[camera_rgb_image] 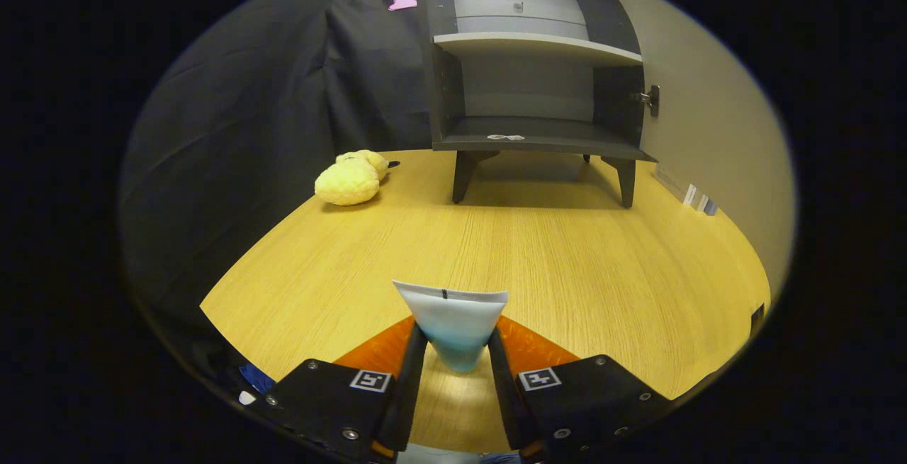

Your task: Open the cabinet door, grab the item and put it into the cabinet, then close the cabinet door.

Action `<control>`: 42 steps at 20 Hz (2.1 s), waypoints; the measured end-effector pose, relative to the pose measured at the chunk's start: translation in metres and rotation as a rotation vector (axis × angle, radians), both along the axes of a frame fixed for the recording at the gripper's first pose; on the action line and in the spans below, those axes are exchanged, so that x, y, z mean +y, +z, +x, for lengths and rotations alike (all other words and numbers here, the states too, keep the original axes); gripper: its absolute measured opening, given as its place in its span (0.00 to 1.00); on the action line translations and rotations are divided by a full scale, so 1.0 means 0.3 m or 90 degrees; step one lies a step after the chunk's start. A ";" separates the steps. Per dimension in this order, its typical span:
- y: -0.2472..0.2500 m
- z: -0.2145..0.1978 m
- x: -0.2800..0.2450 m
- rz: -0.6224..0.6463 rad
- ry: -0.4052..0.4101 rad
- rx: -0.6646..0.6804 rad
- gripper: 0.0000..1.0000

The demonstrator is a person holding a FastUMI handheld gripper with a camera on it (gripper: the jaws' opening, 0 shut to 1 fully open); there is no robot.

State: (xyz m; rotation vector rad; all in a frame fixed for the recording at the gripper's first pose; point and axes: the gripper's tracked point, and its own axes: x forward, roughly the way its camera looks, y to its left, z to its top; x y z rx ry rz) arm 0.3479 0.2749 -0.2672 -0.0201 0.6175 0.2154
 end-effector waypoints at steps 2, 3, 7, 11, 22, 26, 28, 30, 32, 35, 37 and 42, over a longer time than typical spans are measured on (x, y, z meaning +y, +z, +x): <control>0.051 0.030 0.002 -0.006 0.012 -0.011 0.51; 0.081 0.047 -0.002 -0.008 0.015 -0.020 0.51; 0.219 0.133 -0.019 -0.012 0.020 -0.052 0.51; 0.379 0.223 -0.046 -0.020 0.020 -0.095 0.51; 0.798 0.532 -0.147 -0.011 -0.001 -0.182 0.51; 0.960 0.653 -0.171 0.007 -0.014 -0.221 0.51; 1.028 0.712 -0.181 0.012 -0.017 -0.235 0.51; 1.089 0.769 -0.191 0.015 -0.019 -0.245 0.51; 1.149 0.828 -0.188 0.022 -0.023 -0.257 0.51; 1.187 0.917 -0.170 0.037 -0.023 -0.250 0.51; 1.168 0.973 -0.146 0.050 -0.018 -0.223 0.51; 1.104 1.099 -0.148 0.032 -0.042 -0.184 0.50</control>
